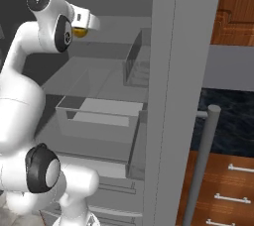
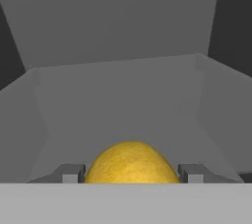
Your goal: Retrieve a lemon from the fridge and place it on the cutting board with the fish.
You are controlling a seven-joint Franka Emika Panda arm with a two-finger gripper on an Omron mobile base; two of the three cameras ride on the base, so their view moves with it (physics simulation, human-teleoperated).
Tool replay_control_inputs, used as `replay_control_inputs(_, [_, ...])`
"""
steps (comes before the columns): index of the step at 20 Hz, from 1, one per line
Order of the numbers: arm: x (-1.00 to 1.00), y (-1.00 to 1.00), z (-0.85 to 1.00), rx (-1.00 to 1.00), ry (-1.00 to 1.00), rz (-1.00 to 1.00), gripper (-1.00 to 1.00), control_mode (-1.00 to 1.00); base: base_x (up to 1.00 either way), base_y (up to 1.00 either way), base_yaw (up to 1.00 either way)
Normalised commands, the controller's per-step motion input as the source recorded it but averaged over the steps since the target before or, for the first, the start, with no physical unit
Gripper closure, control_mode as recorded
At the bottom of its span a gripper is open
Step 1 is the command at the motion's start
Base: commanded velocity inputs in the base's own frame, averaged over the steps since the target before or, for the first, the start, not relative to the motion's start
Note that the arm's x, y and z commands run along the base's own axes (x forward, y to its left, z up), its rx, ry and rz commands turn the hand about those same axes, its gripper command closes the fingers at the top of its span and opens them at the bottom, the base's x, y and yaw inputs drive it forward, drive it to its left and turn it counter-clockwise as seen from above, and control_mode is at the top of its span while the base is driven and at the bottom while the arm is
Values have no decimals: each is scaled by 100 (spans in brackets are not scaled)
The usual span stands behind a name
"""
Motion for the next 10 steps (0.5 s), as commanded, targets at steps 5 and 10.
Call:
replay_control_inputs(5, [-100,0,0,0,0,-4,100,-100,0,0,0])
replay_control_inputs(10, [-100,0,0,4,0,0,100,-100,0,0,0])
